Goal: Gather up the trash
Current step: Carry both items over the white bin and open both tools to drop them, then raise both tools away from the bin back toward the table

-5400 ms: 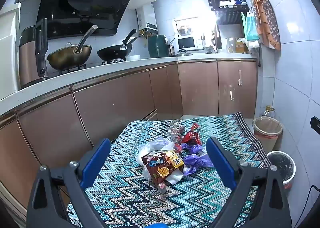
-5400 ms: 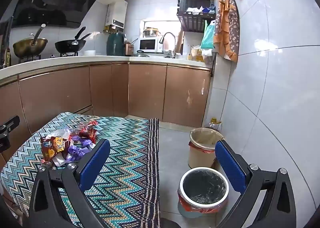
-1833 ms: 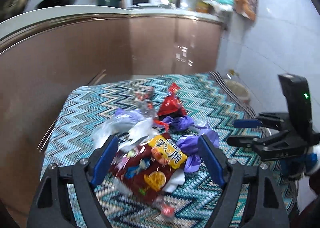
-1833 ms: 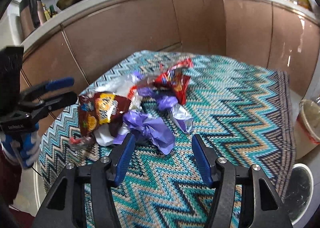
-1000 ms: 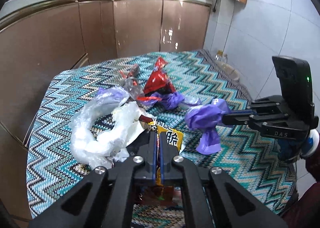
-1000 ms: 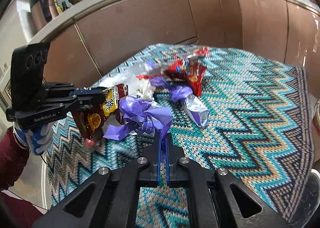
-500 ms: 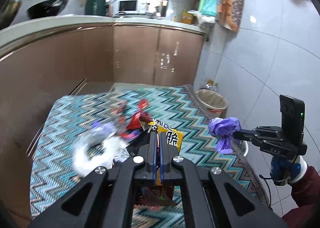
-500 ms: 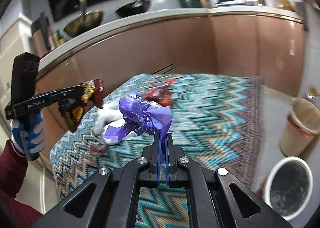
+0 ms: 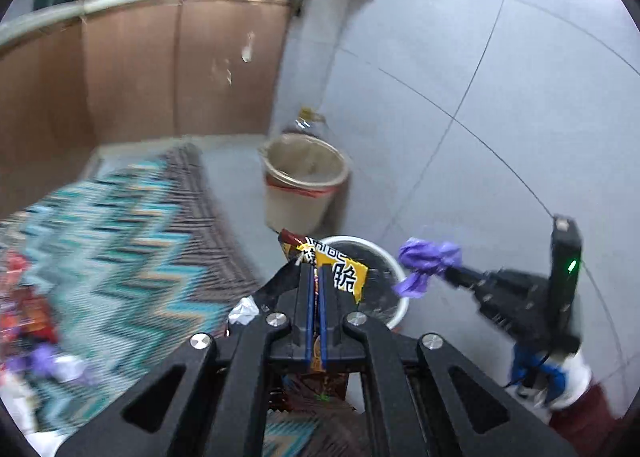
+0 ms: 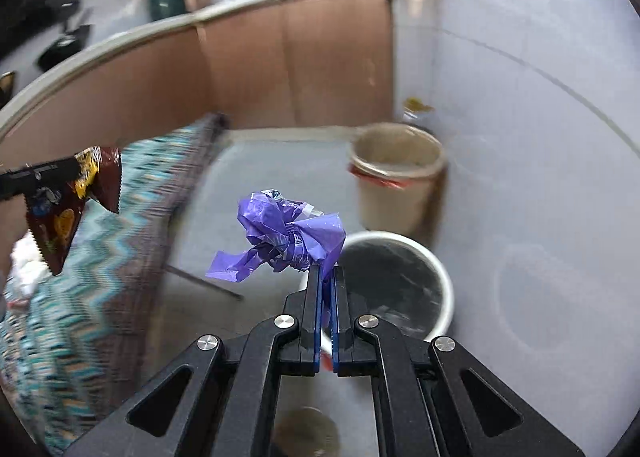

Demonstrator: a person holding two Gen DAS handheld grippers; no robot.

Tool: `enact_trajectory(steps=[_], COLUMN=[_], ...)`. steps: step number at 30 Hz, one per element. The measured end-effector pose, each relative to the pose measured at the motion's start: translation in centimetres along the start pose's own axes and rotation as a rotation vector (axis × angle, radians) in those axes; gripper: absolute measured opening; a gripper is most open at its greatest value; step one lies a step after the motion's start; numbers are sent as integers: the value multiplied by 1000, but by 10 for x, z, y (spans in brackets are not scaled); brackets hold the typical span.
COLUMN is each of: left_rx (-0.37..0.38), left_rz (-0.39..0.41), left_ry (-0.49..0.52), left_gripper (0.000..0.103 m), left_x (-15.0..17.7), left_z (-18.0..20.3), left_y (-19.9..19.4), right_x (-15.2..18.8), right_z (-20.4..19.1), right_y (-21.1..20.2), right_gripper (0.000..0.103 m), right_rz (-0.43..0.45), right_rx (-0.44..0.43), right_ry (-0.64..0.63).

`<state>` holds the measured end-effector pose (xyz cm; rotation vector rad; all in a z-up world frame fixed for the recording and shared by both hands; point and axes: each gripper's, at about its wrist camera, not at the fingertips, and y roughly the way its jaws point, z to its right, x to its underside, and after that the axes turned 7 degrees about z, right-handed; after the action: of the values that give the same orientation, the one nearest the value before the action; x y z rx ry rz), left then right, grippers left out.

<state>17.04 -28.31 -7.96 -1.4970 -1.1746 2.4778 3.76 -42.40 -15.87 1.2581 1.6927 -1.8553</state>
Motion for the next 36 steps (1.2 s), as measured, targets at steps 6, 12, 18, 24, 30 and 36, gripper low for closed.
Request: enact_trajectory(steps=[6, 12, 18, 24, 30, 36], left_rx=[20, -11, -18, -15, -35, -129], left_rz=[-96, -205, -223, -180, -95, 32], left_ry=[-44, -187, -220, -153, -48, 30], left_gripper=[3, 13, 26, 27, 27, 27], left_x=[-7, 9, 20, 18, 7, -3], left_z=[36, 32, 29, 39, 48, 40], left_y=[90, 170, 195, 168, 99, -22], right_x=[6, 22, 28, 35, 23, 4], right_z=[43, 62, 77, 78, 68, 32], right_y=[53, 84, 99, 88, 63, 0], right_gripper=[3, 10, 11, 13, 17, 21], right_rz=[-68, -126, -141, -129, -73, 49], right_rx=[69, 99, 120, 125, 102, 18], right_ry=[40, 52, 67, 69, 71, 24])
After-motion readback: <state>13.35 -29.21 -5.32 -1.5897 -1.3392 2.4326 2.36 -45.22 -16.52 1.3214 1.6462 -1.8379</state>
